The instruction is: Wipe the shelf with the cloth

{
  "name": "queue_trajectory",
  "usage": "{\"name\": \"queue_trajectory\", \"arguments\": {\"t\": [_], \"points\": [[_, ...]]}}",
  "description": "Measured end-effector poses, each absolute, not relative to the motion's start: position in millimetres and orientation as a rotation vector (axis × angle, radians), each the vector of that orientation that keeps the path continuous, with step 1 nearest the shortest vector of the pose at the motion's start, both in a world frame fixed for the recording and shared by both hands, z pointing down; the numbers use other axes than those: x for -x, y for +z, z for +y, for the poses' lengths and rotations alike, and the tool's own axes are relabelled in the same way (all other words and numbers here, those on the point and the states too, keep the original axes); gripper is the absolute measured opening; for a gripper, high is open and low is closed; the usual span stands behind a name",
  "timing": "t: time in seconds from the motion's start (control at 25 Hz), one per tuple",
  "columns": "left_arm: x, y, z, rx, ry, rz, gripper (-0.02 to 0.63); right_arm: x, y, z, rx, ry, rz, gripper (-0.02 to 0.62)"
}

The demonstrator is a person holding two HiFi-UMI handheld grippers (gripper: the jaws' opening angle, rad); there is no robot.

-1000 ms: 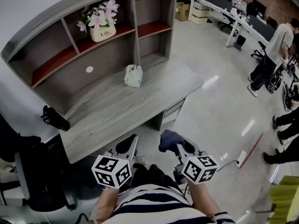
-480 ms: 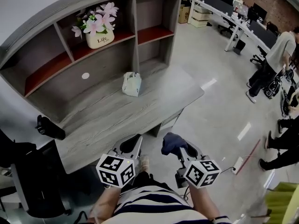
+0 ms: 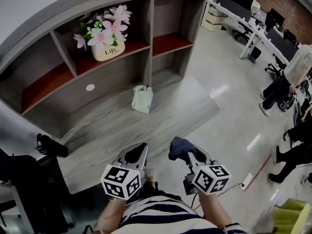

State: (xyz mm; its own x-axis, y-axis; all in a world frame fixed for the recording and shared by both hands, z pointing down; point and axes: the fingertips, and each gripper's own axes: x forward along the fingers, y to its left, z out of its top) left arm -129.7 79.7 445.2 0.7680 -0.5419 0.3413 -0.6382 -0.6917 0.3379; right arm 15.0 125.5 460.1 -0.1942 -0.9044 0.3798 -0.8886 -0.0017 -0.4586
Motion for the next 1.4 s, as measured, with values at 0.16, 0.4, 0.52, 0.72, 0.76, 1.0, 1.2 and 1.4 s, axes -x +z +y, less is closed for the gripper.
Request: {"name": "queue_trajectory", "arguments": {"t": [0.16, 0.4, 0.52, 0.72, 0.76, 1.0, 1.2, 1.4], "points": [[140, 448, 54, -2.498, 0.278, -0.923, 0.023, -11, 454, 89, 1.971, -0.962, 2.258, 0.054], [152, 449, 18, -2.546, 0.243, -0.96, 0.021, 6, 441, 38, 1.941, -0.93, 2.349, 0.054], [152, 449, 3, -2.519, 0.212, -0.951, 0.02, 10, 434, 21, 1.923, -0.905, 2.382, 0.054], [150, 445, -14, -2.522, 0.23, -0.978, 0.02, 5, 420, -5, 1.879, -0.874, 2.4, 0.054], [150, 444, -17, -2.521, 0.238, -0.984, 0.02, 4, 416, -8, 1.864, -0.865, 2.403, 0.054], [152, 436, -43, -2.458, 0.25, -1.112, 0.02, -12, 389, -41, 1.772, -0.747, 2.45, 0.054], [143, 424, -64, -2.417, 0.203, -1.221, 0.021, -21, 371, -77, 1.636, -0.682, 2.538, 0.054], [122, 403, -81, -2.37, 0.151, -1.36, 0.021, -35, 344, -107, 1.466, -0.609, 2.637, 0.054]]}}
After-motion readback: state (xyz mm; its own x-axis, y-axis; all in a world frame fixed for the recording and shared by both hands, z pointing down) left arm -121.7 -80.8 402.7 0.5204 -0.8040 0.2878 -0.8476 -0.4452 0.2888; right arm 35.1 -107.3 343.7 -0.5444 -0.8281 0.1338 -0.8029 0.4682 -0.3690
